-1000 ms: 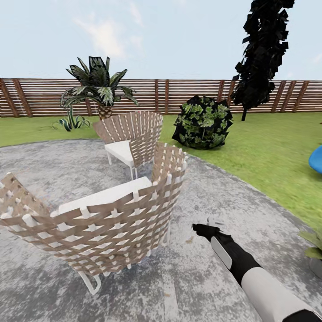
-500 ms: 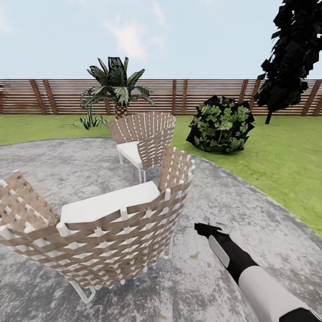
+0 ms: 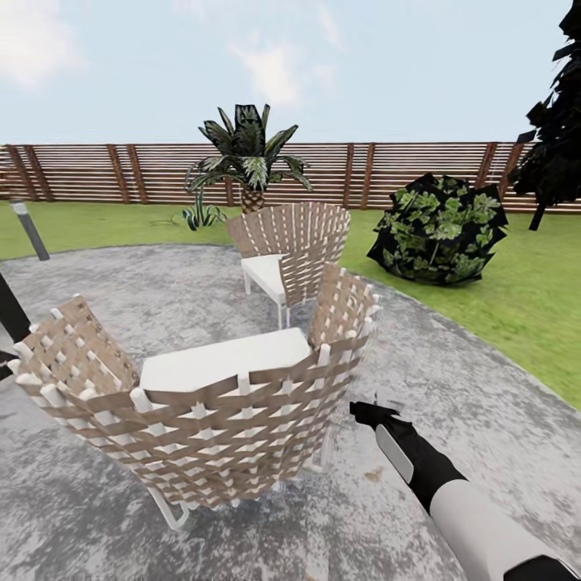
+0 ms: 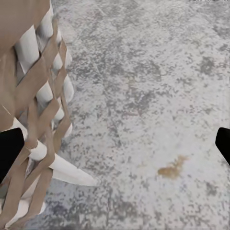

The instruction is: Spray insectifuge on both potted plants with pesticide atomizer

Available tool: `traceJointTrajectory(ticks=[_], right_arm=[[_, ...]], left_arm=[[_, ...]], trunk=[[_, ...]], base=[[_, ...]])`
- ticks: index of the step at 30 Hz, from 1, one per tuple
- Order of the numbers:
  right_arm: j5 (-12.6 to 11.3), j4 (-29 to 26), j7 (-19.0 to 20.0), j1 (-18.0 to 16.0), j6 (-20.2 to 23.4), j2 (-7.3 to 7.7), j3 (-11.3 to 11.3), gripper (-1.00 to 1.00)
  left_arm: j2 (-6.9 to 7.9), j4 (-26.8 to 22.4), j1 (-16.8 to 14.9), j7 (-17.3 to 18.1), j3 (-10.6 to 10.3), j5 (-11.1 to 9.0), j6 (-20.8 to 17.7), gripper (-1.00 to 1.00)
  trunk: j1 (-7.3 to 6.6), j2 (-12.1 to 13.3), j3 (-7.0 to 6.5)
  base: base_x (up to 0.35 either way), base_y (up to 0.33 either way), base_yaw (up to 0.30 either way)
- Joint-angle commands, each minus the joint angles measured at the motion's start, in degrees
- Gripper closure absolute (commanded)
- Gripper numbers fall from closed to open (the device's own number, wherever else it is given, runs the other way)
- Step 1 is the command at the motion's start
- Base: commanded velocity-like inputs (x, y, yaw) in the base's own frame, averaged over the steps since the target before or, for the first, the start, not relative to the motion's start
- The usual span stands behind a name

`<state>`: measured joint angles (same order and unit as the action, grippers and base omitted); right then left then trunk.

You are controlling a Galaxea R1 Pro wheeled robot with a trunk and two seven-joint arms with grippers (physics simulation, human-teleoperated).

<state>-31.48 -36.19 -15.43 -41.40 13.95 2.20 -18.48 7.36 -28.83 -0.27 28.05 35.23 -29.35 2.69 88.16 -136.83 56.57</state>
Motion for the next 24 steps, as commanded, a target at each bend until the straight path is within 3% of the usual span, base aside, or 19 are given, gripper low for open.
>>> traceJointTrajectory(ticks=[1,4,5,6,7,9,11,12,18,22,24], right_arm=[[0.0,0.0,0.1,0.0,0.0,0.0,-0.1,-1.0],[0.2,-0.2,1.0,0.0,-0.1,0.0,-0.7,-1.0],[0.2,-0.3,2.5,0.1,-0.1,0.0,-1.2,-1.0],[0.3,-0.3,6.3,0.1,-0.1,0.0,-2.5,-1.0],[0.3,0.0,11.9,0.1,-0.1,-0.7,-7.7,-1.0],[0.4,0.1,12.6,0.1,-1.0,-4.75,-14.1,-1.0],[0.5,0.0,12.7,0.1,-2.9,-7.27,-17.5,-1.0],[0.5,-0.2,12.9,0.1,-3.5,-7.65,-18.5,-1.0],[0.4,-0.4,12.6,0.1,-4.1,-7.79,-18.5,-1.0],[-0.2,-0.1,12.7,0.1,-4.2,-5.73,-18.0,-1.0],[-0.3,-0.3,12.7,0.1,-4.2,-5.43,-17.3,-1.0]], left_arm=[[-0.02,0.0,0.0,0.0,0.0,0.0,0.0,1.0],[-0.02,0.0,0.0,0.0,0.0,0.0,0.0,1.0],[-0.04,0.0,0.0,0.0,0.0,0.0,0.0,1.0],[-0.06,0.0,0.0,0.0,0.0,0.0,0.0,1.0],[-0.07,0.0,0.0,0.0,0.0,0.0,0.0,1.0],[-0.07,0.0,0.0,0.0,0.0,0.0,0.0,1.0],[-0.07,0.0,0.0,0.1,0.0,0.0,0.0,1.0],[-0.07,0.0,0.0,0.1,0.0,0.1,0.0,1.0],[-0.25,0.0,0.0,0.0,-0.1,0.1,0.0,1.0],[-0.25,0.0,0.0,-0.5,-0.1,0.0,-0.1,1.0],[-0.24,0.0,0.0,-0.5,-0.1,0.0,-0.1,1.0]], trunk=[[0.0,0.0,0.0],[0.0,0.0,0.0],[0.0,0.0,0.0],[0.0,0.0,0.0],[0.0,0.0,0.0],[0.0,0.0,0.0],[0.0,0.0,0.0],[0.0,0.0,0.0],[0.0,0.0,0.0],[0.0,0.0,0.0],[0.0,0.0,0.0]], base=[[0.0,0.0,0.265],[0.0,0.0,0.265],[0.0,0.0,0.265],[0.0,0.0,0.265],[0.0,0.0,0.265],[0.0,0.0,0.266],[0.0,0.0,0.266],[0.0,0.0,0.266],[0.0,0.0,0.115],[0.164,-0.076,0.004],[0.297,-0.086,0.005]])
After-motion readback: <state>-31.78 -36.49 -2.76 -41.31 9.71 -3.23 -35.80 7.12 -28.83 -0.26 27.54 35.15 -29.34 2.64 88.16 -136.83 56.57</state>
